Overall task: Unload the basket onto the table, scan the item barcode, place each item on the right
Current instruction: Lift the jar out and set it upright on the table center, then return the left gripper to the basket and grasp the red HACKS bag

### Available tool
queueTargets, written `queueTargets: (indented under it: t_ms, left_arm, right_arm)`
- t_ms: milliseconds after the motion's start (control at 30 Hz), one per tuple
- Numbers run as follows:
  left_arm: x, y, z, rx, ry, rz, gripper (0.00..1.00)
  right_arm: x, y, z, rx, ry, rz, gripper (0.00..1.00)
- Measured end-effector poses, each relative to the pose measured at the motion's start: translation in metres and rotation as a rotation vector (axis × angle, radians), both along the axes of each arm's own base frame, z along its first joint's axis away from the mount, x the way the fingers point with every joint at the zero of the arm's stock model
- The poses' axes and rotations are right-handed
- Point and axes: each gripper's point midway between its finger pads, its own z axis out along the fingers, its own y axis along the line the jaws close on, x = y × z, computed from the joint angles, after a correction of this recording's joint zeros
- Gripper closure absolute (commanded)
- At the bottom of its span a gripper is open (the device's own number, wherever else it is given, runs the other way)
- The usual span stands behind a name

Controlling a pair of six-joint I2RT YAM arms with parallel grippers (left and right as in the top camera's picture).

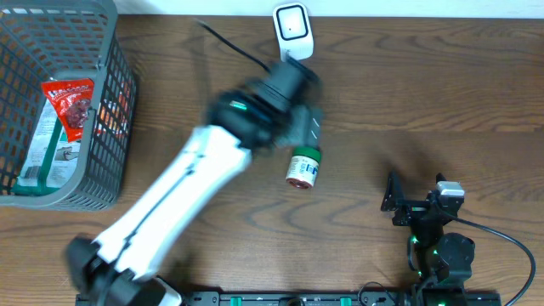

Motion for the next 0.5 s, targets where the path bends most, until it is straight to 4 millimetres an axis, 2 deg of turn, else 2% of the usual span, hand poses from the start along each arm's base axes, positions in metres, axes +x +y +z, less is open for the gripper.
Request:
queueTargets:
  t_ms: [67,133,167,200,267,367,433,500]
  left_arm:
    - [0.022,0.052,0.062,-0.023,-0.092,0.111,0.03]
    - [0.036,0.099,0.104,-0.035,-0.173,0.218,0.03]
    - [0.042,0.129,0.127,-0.040,-0.226,0.288,0.03]
    - [0.047,0.168,0.152,-0.042,-0.292,0.385,0.03]
    - [0.045,0.229,0.181,-0.030,-0.374,0.539,0.03]
    - [0.030,0.315,0.194,0.016,-0.416,0.757,0.03]
    - [0.019,0.366,0.187,0.059,-0.392,0.895,0.03]
    - [0.016,0.400,0.171,0.086,-0.345,0.980,0.03]
  right_arm:
    - [0.000,0.000,0.000,0.000,0.000,0.000,0.01]
    - [0.000,0.000,0.000,0.000,0.000,0.000,0.01]
    - [0.000,0.000,0.000,0.000,0.000,0.000,0.01]
    - [0.000,0.000,0.000,0.000,0.000,0.000,0.01]
    - [0.000,0.000,0.000,0.000,0.000,0.000,0.01]
    - [0.000,0.000,0.000,0.000,0.000,0.000,0.01]
    - [0.000,0.000,0.000,0.000,0.000,0.000,0.01]
    - [0.000,0.000,0.000,0.000,0.000,0.000,0.01]
